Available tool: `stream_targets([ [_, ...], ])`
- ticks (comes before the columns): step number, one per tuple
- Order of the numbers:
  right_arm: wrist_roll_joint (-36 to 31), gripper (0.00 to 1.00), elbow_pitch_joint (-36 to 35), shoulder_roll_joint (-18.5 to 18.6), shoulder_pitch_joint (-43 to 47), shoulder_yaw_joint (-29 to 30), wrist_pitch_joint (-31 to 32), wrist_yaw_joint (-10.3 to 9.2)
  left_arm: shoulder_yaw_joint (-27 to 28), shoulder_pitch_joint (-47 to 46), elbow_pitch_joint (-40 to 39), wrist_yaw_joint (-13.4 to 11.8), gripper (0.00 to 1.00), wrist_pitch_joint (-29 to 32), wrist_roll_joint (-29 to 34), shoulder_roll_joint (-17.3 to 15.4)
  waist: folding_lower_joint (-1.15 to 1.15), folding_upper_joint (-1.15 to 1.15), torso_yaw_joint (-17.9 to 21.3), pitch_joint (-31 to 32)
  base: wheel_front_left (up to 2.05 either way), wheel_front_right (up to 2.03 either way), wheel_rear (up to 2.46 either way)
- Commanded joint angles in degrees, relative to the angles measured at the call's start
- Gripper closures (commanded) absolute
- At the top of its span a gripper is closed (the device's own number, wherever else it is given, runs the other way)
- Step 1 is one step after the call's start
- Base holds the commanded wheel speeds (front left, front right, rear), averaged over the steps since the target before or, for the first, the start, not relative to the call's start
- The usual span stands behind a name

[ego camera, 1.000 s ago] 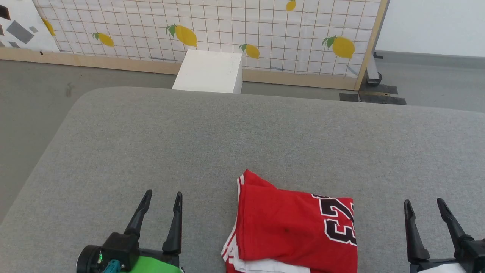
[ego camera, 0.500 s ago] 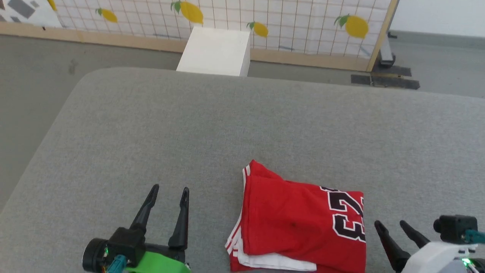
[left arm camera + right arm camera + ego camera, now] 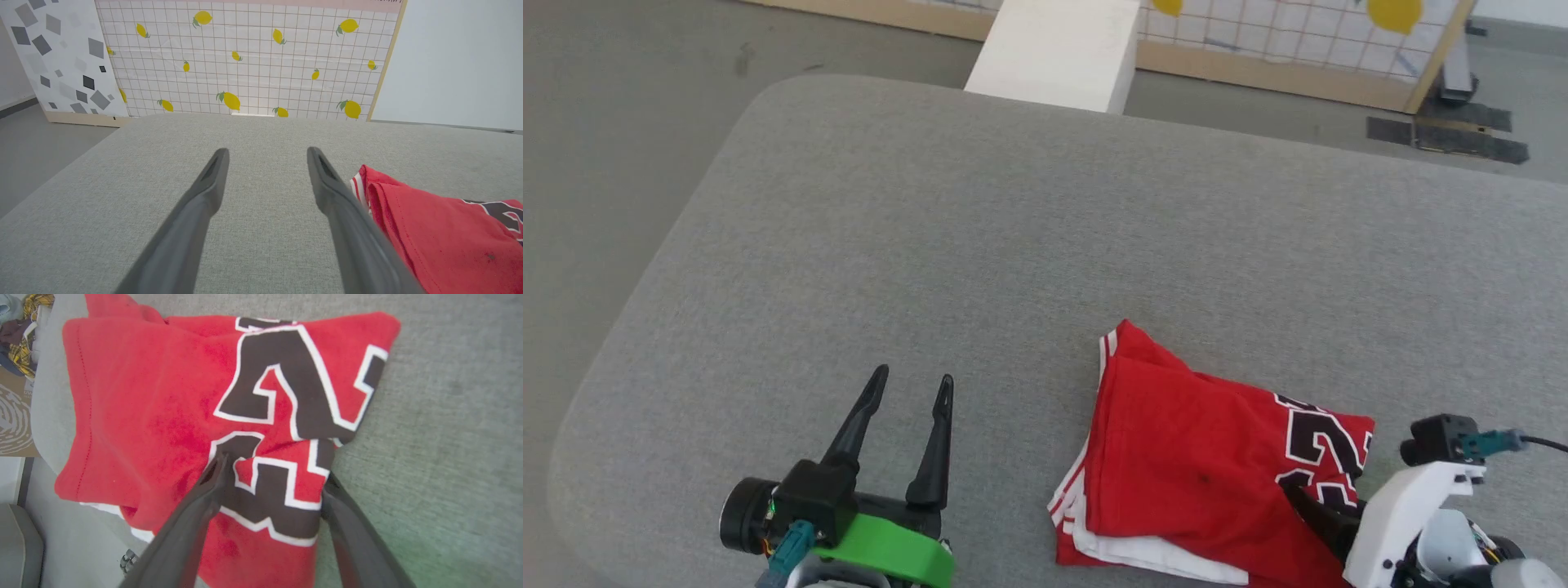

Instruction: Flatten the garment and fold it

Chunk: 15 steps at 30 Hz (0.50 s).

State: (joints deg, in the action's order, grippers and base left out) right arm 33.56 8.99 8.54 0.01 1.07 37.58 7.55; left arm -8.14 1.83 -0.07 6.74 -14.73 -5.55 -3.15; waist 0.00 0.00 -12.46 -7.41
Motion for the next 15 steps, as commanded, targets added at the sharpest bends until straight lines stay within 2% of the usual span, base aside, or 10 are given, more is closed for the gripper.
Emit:
stream_targets([
  [1,-0.9,0.00,1.9,-0.4,-0.6,-1.4,0.9,-0.06,-0.1,-1.0,0.2,-0.4,0.00,-0.3,-0.1,0.3,0.00,0.00,-1.3,-0.7,0.00,0.00,0.00],
  [2,-1.4,0.04,2.6,-0.3,-0.7,-2.4,1.2,-0.06,-0.1,-1.0,0.2,-0.4,0.00,-0.3,-0.1,0.3,0.00,0.00,-1.4,-0.7,0.00,0.00,0.00],
  [3,-2.1,0.62,3.2,0.0,-0.8,-3.6,1.2,-0.06,-0.2,-1.0,0.2,-0.4,0.00,-0.3,-0.1,0.3,0.00,0.00,-1.5,-0.6,0.00,0.00,0.00],
  [4,-2.5,1.00,3.6,0.2,-0.9,-4.5,1.0,-0.06,-0.2,-0.9,0.3,-0.5,0.00,-0.3,-0.1,0.3,0.00,0.00,-1.5,-0.5,0.00,0.00,0.00],
  [8,-6.1,1.00,4.1,2.8,-2.4,-7.5,-2.7,-0.06,-0.5,-0.7,0.6,-0.6,0.00,-0.3,-0.5,0.3,0.00,0.00,-0.2,0.3,0.00,0.00,0.00],
  [10,-9.2,1.00,3.4,5.4,-4.0,-9.7,-4.9,-0.06,-0.6,-0.4,0.9,-0.8,0.00,-0.3,-1.0,0.3,0.00,0.00,1.5,0.8,0.00,0.00,0.00],
  [15,-19.8,1.00,0.5,14.6,-9.1,-16.0,-8.0,-0.06,-2.7,0.0,1.9,-0.9,0.00,-0.3,-1.7,0.3,0.00,0.00,7.8,1.0,0.00,0.00,0.00],
])
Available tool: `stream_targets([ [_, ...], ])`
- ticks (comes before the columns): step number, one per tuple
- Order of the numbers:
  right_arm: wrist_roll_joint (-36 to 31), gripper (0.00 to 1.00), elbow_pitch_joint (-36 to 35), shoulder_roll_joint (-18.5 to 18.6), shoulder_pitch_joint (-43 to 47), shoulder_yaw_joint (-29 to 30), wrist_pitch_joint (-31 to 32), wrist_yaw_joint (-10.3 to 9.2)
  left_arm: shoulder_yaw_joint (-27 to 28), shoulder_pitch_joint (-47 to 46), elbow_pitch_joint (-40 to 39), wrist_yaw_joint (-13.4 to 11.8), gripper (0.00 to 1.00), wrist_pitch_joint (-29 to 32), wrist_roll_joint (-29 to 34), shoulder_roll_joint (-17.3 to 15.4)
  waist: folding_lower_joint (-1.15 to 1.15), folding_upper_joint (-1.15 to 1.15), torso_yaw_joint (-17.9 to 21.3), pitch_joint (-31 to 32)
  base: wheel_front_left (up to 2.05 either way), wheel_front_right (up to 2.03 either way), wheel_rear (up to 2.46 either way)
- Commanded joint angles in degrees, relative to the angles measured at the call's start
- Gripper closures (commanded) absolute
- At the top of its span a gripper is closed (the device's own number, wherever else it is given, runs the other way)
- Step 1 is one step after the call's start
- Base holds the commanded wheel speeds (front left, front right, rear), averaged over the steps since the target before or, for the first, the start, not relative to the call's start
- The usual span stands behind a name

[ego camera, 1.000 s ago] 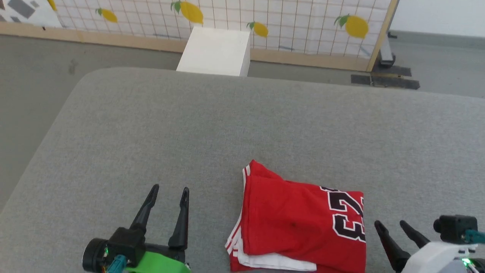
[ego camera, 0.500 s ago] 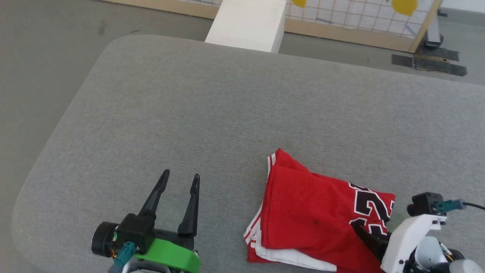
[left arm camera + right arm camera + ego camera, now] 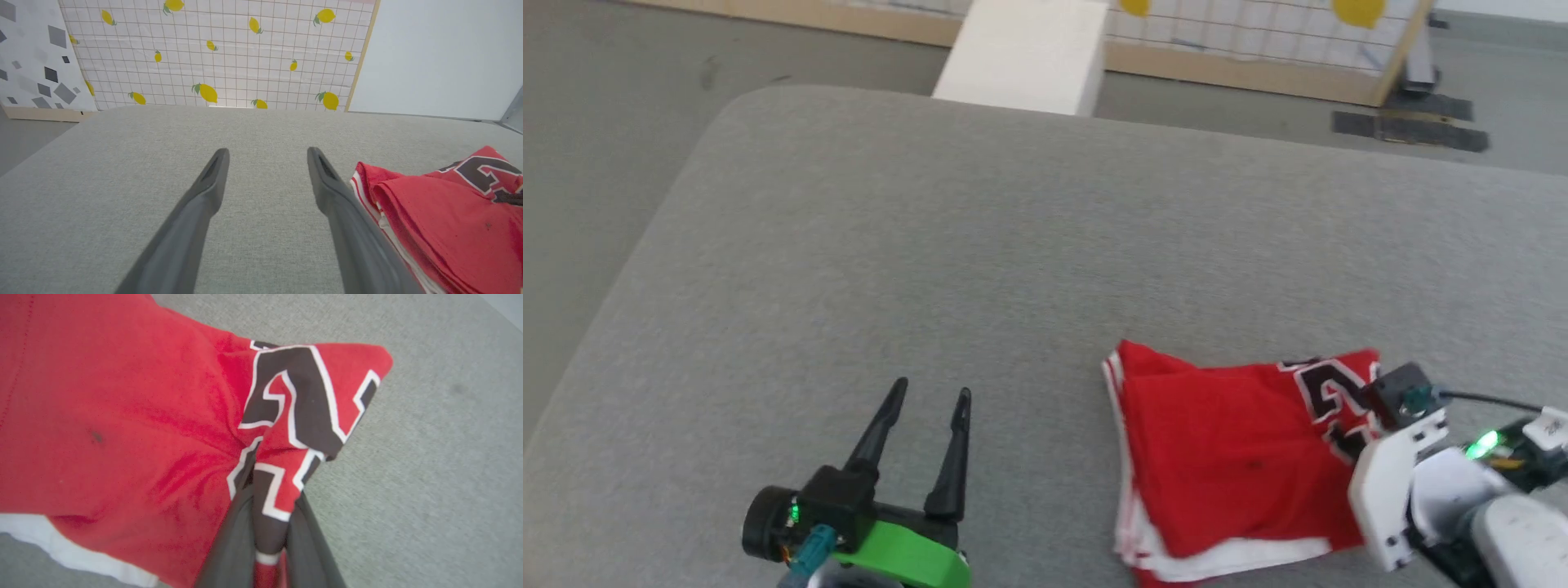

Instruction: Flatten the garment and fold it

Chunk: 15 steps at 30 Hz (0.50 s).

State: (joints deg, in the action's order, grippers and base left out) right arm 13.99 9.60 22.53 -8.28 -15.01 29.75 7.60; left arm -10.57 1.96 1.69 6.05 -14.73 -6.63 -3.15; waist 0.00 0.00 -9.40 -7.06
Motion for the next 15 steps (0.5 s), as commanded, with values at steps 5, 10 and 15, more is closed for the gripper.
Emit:
stream_targets([
  [5,-5.0,1.00,-3.0,9.7,-6.0,-5.4,1.5,-0.11,-3.9,-2.2,-0.2,-1.4,0.00,-0.3,-2.0,0.3,0.00,0.00,11.9,-2.2,0.00,0.00,0.00],
  [10,-6.1,1.00,-4.5,21.7,-12.0,-10.0,0.9,-0.11,-7.4,-7.3,-0.4,-2.4,0.00,-0.3,-2.3,0.3,0.00,0.00,17.8,-7.4,0.00,0.00,0.00],
  [15,-5.0,1.00,-0.2,31.3,-16.4,-12.5,-3.8,-0.11,-9.1,-12.8,-1.0,-2.2,0.00,-0.3,-1.2,0.3,0.00,0.00,20.1,-12.8,0.00,0.00,0.00],
])
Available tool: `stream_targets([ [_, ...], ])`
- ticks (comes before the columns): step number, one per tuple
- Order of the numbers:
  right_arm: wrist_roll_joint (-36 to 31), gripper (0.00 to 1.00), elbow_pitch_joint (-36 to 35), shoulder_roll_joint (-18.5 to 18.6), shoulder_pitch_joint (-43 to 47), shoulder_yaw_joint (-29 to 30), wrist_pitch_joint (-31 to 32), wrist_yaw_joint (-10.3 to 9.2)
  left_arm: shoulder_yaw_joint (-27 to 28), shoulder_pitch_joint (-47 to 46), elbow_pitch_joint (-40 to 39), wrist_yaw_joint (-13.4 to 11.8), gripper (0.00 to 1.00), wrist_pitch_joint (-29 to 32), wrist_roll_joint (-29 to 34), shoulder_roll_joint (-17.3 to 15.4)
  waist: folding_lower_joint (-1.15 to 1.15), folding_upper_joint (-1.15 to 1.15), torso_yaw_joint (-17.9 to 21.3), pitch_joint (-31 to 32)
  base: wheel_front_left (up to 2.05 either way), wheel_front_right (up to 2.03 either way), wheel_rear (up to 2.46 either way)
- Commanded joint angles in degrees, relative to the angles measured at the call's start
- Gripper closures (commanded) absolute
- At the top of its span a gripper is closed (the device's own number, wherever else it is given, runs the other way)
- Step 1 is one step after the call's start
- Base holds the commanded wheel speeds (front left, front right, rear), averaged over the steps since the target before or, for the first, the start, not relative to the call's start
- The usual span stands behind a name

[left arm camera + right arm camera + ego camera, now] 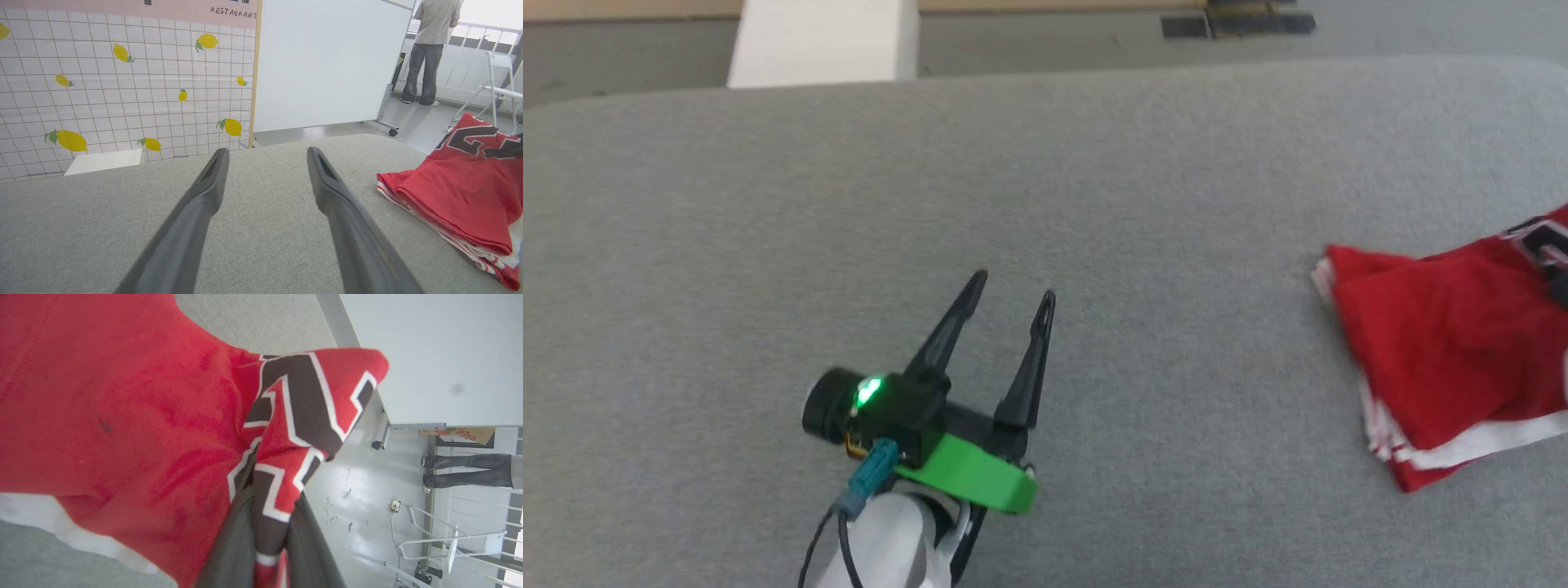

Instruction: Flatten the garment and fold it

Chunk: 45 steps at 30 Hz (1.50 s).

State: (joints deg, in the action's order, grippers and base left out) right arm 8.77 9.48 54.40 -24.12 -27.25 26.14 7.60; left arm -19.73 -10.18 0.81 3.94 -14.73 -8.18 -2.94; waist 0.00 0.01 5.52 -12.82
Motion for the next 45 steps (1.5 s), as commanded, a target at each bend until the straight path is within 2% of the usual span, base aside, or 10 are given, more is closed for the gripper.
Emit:
stream_targets([
  [1,0.8,1.00,1.4,0.8,-1.2,-0.2,-1.3,-0.11,-0.1,-1.7,-0.3,-0.1,0.00,-0.3,0.7,0.1,0.00,-0.01,5.3,-8.3,0.00,0.00,0.00],
  [3,1.6,1.00,5.9,3.1,-2.8,0.6,-5.0,-0.11,-0.2,-4.1,-0.7,0.2,0.00,-0.3,1.5,0.1,0.00,-0.01,5.3,-11.1,0.00,0.00,0.00],
  [11,0.1,1.00,20.9,5.2,-3.1,7.4,-15.8,-0.11,-0.4,-7.8,-1.5,1.0,0.00,-0.3,2.8,0.1,0.00,-0.01,2.6,-16.8,0.00,0.00,0.00],
  [18,-3.5,1.00,30.0,2.8,-4.0,15.6,-20.3,-0.11,-0.1,-8.1,-1.9,1.2,0.00,-0.3,3.4,0.1,0.00,-0.01,1.4,-18.1,0.00,0.00,0.00],
  [19,-3.9,0.78,30.9,2.2,-4.2,16.8,-20.6,-0.11,0.0,-8.1,-1.9,1.2,0.00,-0.3,3.3,0.1,0.00,-0.01,1.3,-18.0,0.00,0.00,0.00],
  [20,-4.4,0.00,31.4,1.7,-4.3,17.6,-20.7,-0.11,0.1,-8.1,-1.8,1.2,0.00,-0.3,3.3,0.1,0.00,-0.01,1.3,-17.8,0.00,0.00,0.00],
  [28,-6.5,0.00,29.6,-3.9,-6.9,22.4,-21.6,-0.11,1.9,-5.7,-1.1,0.4,0.00,-0.3,1.6,0.1,0.00,-0.01,2.4,-11.7,0.00,0.00,0.00],
  [36,-4.7,0.00,18.0,-12.0,-8.2,26.2,-24.8,-0.11,7.9,0.4,-0.8,-1.5,0.00,-0.3,-1.0,0.1,0.00,-0.01,2.7,-1.5,0.00,0.00,0.00],
  [37,-4.1,0.00,11.3,-16.9,-5.9,27.7,-27.0,-0.11,10.3,2.9,-0.8,-2.4,0.00,-0.3,-1.1,0.1,0.00,-0.01,1.9,2.4,0.00,0.00,0.00],
  [45,-2.0,0.00,-6.5,-33.0,7.4,31.6,-31.5,-0.11,13.6,8.9,-1.7,-3.8,0.00,-0.3,-1.1,0.1,0.00,-0.01,-1.4,9.2,0.00,0.00,0.00],
])
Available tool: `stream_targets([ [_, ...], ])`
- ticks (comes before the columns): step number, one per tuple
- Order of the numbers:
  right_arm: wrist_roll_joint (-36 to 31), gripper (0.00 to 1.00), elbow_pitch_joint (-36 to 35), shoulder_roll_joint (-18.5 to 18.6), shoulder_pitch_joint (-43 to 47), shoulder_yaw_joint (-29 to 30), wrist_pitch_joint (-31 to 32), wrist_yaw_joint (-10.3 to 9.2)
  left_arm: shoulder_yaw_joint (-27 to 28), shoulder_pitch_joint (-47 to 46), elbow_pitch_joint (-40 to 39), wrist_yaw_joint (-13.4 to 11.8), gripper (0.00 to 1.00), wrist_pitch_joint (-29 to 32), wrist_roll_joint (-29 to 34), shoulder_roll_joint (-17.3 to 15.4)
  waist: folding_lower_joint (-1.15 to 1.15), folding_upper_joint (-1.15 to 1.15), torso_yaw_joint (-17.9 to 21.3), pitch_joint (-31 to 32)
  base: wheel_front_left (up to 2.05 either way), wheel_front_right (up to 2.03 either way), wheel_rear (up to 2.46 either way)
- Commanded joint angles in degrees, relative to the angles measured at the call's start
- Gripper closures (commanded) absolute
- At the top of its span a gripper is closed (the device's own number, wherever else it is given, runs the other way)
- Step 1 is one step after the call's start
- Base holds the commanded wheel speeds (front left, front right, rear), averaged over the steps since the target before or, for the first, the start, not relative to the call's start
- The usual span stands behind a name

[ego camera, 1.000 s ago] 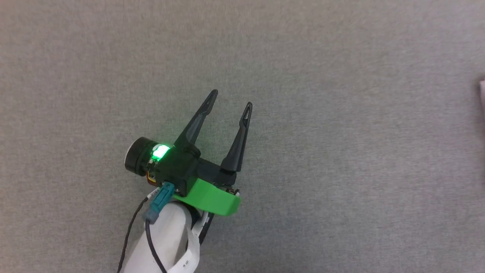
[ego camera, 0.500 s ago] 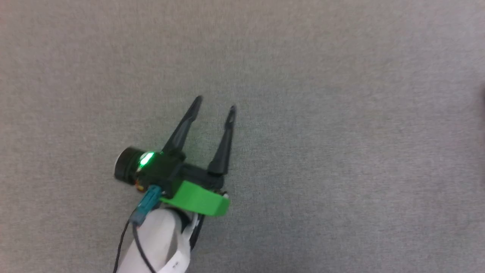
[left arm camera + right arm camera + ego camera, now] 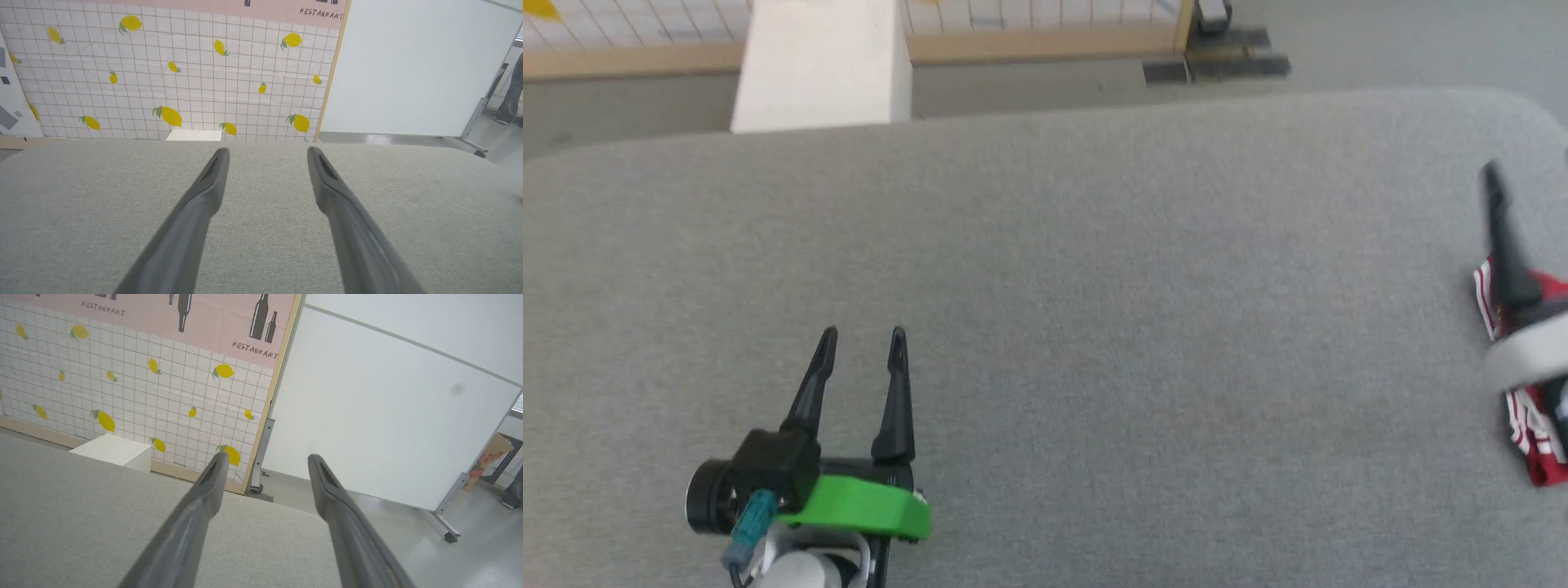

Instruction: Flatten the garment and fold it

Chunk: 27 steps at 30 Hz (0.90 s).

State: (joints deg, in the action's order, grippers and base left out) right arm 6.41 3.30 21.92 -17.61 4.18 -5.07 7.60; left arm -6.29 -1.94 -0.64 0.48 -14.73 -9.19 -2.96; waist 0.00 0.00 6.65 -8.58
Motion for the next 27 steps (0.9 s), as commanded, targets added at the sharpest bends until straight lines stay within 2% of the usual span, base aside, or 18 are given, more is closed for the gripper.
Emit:
stream_targets([
  [1,0.5,0.00,-1.6,-2.1,2.6,0.4,-0.7,-0.11,0.2,1.3,-0.3,-0.3,0.00,-0.3,0.1,0.1,0.00,0.00,-3.0,5.4,0.00,0.00,0.00],
  [5,1.2,0.00,-4.9,-9.3,10.1,1.0,-2.2,-0.11,0.8,3.6,0.5,-0.5,0.00,-0.3,1.2,0.1,0.00,0.00,-4.9,6.9,0.00,0.00,0.00],
  [9,1.9,0.00,-3.8,-13.5,15.6,0.0,-3.1,-0.11,1.2,5.3,2.1,-0.4,0.00,-0.3,1.7,0.1,0.00,0.00,-6.2,8.0,0.00,0.00,0.00],
  [17,1.3,0.00,-0.1,-17.6,22.8,-1.6,-5.2,-0.11,1.6,8.9,3.9,-0.4,0.00,-0.3,2.5,0.1,0.00,0.00,-7.1,10.3,0.00,0.00,0.00],
  [27,0.4,0.00,2.1,-18.9,25.1,-2.9,-6.3,-0.11,1.7,10.0,4.2,0.1,0.00,-0.3,2.0,0.1,0.00,0.00,-7.1,11.1,0.00,0.00,0.00],
])
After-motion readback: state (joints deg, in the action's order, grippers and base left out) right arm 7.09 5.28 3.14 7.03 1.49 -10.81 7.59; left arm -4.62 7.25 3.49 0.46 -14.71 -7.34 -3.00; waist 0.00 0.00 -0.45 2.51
